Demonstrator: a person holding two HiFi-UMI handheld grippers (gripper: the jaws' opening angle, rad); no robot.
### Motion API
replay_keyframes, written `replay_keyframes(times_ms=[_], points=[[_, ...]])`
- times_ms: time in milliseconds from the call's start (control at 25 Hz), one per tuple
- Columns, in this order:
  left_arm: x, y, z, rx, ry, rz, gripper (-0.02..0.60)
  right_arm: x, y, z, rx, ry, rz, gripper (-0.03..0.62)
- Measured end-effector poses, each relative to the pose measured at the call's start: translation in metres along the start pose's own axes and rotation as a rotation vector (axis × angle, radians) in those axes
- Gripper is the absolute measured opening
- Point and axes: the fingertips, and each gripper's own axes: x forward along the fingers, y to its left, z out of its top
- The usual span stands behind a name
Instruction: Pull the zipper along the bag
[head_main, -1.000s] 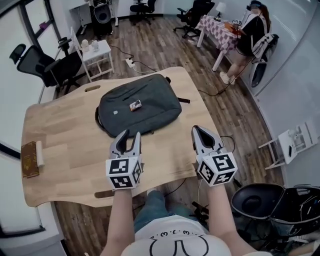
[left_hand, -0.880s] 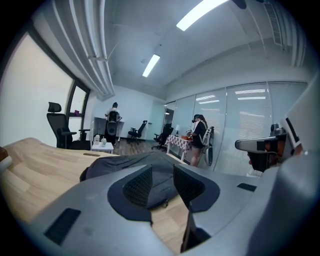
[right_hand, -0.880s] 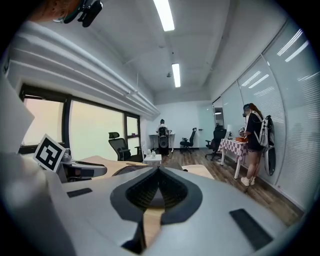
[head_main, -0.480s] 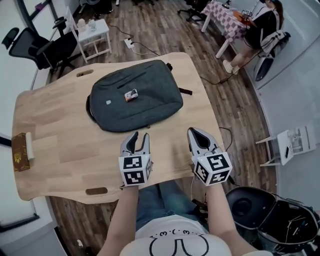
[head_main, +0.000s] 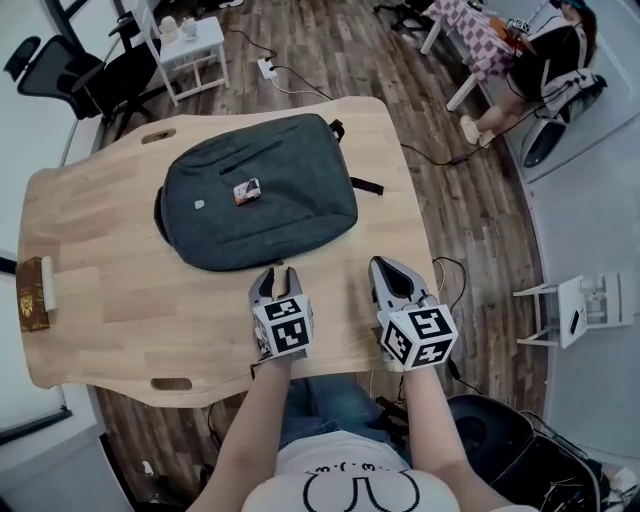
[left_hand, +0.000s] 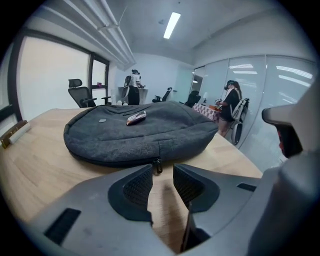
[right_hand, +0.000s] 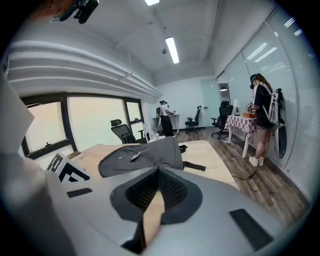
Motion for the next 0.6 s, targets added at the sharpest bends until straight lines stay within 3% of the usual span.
replay_keyframes(times_ms=[360,520,600], points=[[0.028,0.003,-0.002,-0.079,0.047,0.304,0.13,0.008,-0.052,-0.019,0.07,0.034,-0.016,0.052],[0.032,0.009,-0.005,-0.038,0.06,0.46,0.121,0.003,-0.075,-0.028,0.094,0.048,-0.029,0.052],[0.031,0.014,-0.005,-0.019,0.062,0.519,0.084,0.0,-0.084,-0.03,0.104,0.05,-0.033,0.052]])
